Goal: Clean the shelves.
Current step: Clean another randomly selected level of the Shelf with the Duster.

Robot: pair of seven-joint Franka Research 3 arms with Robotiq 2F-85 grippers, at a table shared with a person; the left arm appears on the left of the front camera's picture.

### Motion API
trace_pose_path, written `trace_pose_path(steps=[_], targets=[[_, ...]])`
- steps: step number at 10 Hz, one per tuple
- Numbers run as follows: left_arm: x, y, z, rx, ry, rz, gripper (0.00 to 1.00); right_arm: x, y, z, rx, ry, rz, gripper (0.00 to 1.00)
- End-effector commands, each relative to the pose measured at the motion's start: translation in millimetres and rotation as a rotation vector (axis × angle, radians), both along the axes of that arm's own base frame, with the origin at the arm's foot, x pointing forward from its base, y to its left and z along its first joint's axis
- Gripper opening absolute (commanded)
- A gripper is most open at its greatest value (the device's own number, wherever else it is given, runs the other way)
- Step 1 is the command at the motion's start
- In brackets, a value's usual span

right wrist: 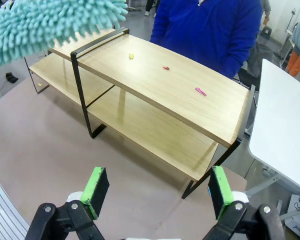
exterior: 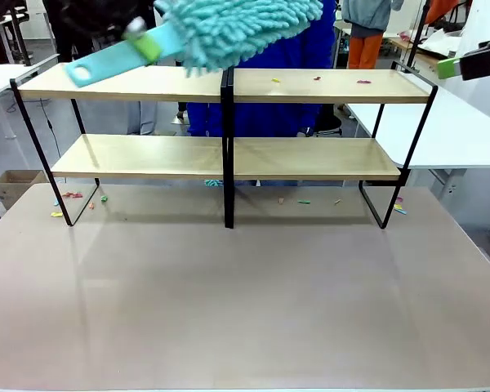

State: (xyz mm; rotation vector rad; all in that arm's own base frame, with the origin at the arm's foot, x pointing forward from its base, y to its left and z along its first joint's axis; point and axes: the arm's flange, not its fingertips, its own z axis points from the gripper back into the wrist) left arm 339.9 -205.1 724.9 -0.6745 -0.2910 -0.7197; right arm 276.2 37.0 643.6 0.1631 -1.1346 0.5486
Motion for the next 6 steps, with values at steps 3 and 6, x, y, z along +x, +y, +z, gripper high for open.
trace_pose_path(steps=[3, 6], targets=[[-14.7, 46.4, -7.2, 0.007, -0.019, -0.087, 0.12, 0.7, -0.9, 0.2, 0.005, 0.0, -0.002, 1.0], [-26.1, 13.2, 27.0, 0.102, -0.074, 0.209, 0.12, 0.7, -0.9, 0.2, 0.005, 0.0, -0.002, 1.0]])
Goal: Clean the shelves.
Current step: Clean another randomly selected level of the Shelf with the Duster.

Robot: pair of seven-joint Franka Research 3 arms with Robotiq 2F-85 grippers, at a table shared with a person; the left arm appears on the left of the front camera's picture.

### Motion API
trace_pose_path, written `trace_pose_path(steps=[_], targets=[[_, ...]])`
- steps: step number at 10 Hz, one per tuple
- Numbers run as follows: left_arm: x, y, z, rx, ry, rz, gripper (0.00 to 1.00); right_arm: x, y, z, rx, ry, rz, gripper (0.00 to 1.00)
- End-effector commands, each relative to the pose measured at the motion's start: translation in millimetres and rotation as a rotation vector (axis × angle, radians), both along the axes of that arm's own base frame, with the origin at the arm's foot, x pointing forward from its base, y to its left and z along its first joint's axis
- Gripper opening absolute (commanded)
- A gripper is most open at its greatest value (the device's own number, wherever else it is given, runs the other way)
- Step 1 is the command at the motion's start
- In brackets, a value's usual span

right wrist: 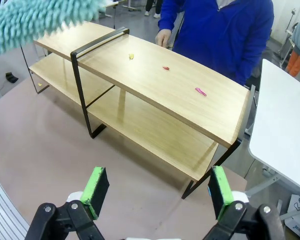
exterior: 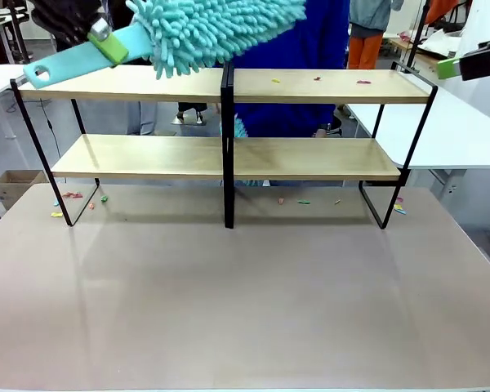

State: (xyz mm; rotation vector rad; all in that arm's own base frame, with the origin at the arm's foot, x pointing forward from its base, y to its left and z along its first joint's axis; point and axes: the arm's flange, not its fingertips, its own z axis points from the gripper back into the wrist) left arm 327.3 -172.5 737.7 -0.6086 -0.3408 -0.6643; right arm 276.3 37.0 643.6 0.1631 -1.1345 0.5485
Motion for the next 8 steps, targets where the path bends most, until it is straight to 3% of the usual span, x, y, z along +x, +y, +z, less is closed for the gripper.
trace_pose_path(steps=[1, 2, 5, 6, 8], targets=[[-13.2, -34.5, 20.6, 0.1, 0.012, 0.221, 0.12, 0.6, -0.9, 0.3, 0.005, 0.0, -0.002, 1.0], [-1.7, -57.5, 25.9, 0.197, -0.001, 0.32, 0.12, 0.6, -0.9, 0.3, 0.005, 0.0, -0.002, 1.0], [29.9, -99.2, 24.4, 0.257, 0.127, 0.347, 0.12, 0.6, -0.9, 0.3, 0.005, 0.0, -0.002, 1.0], [33.5, -116.0, 24.6, 0.271, 0.116, 0.395, 0.12, 0.6, -0.9, 0.3, 0.005, 0.0, -0.002, 1.0], [67.8, -152.0, 27.1, 0.328, 0.098, 0.475, 0.12, 0.6, -0.9, 0.3, 0.005, 0.0, -0.002, 1.0]])
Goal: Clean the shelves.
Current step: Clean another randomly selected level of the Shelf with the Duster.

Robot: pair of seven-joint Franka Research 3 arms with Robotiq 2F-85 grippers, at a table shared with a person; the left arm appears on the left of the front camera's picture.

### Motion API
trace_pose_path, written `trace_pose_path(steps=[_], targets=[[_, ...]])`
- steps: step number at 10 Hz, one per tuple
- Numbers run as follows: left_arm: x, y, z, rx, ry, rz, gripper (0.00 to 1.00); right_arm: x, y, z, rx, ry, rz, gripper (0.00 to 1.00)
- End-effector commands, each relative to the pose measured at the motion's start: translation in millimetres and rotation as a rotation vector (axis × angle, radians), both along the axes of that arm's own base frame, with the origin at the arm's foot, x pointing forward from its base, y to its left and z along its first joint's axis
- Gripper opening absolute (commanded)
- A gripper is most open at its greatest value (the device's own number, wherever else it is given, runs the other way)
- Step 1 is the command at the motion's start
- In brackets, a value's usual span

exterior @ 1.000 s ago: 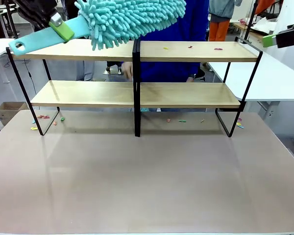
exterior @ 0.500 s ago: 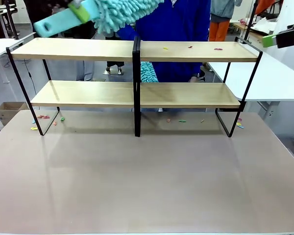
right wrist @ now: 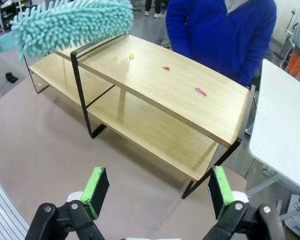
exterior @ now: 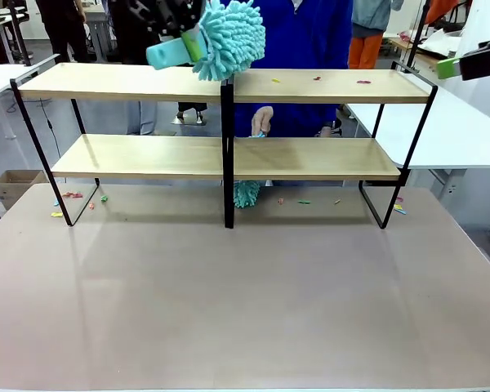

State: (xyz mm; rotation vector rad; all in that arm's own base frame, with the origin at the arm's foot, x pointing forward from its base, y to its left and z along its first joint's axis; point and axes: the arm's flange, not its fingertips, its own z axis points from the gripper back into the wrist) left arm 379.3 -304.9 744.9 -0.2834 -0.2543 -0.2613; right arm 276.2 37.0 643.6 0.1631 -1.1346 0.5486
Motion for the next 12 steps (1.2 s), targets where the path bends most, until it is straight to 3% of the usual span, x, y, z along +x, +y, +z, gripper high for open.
trace_pose_path(steps=[1, 5, 12], targets=[[31.2, -37.5, 17.1, 0.076, 0.04, 0.027, 0.12, 0.7, -0.9, 0.2, 0.005, 0.0, -0.002, 1.0], [51.0, -80.3, -2.2, 0.136, 0.104, 0.014, 0.12, 0.7, -0.9, 0.2, 0.005, 0.0, -0.002, 1.0], [91.3, -130.7, -15.2, 0.089, 0.067, -0.118, 0.12, 0.7, -0.9, 0.2, 0.005, 0.0, -0.002, 1.0]])
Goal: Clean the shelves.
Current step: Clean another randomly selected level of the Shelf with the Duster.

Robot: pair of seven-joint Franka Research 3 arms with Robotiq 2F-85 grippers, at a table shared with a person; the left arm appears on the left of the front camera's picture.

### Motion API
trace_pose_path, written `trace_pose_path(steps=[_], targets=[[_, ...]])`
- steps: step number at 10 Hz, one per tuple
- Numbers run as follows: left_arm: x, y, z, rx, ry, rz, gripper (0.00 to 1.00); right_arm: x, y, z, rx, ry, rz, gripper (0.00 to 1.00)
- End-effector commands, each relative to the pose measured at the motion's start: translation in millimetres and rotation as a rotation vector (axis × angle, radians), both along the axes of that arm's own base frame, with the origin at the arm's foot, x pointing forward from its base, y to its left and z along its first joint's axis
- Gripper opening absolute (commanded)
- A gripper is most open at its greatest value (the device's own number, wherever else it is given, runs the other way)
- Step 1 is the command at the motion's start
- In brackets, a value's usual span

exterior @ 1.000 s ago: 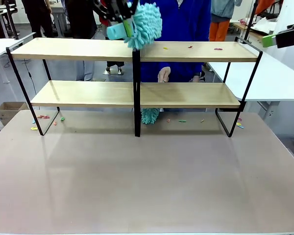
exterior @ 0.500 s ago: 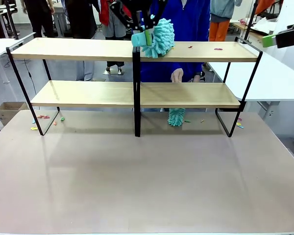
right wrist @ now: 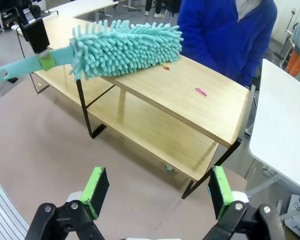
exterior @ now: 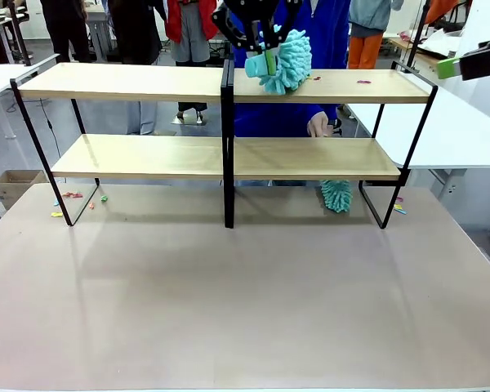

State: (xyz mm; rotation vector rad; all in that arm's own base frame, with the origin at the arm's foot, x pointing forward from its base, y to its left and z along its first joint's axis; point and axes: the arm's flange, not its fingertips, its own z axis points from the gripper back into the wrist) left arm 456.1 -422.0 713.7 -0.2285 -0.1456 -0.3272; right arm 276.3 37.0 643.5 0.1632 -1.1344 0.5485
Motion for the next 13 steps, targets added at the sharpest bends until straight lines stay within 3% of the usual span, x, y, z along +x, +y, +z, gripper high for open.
trace_pose_path(steps=[1, 6, 8, 9, 11, 13], targets=[[20.8, -22.9, 12.8, 0.006, -0.015, -0.092, 0.12, 0.6, -0.9, 0.3, 0.005, 0.0, -0.002, 1.0], [43.5, -47.0, 7.9, -0.042, 0.014, -0.337, 0.12, 0.6, -0.9, 0.3, 0.005, 0.0, -0.002, 1.0], [41.9, -52.0, 9.5, -0.014, 0.042, -0.513, 0.12, 0.6, -0.9, 0.3, 0.005, 0.0, -0.002, 1.0], [38.0, -50.3, 13.1, -0.022, 0.065, -0.65, 0.12, 0.6, -0.9, 0.3, 0.005, 0.0, -0.002, 1.0], [15.9, -38.7, 29.4, -0.072, 0.095, -0.819, 0.12, 0.6, -0.9, 0.3, 0.005, 0.0, -0.002, 1.0], [0.9, -12.4, 47.8, -0.081, 0.075, -0.889, 0.12, 0.6, -0.9, 0.3, 0.005, 0.0, -0.002, 1.0]])
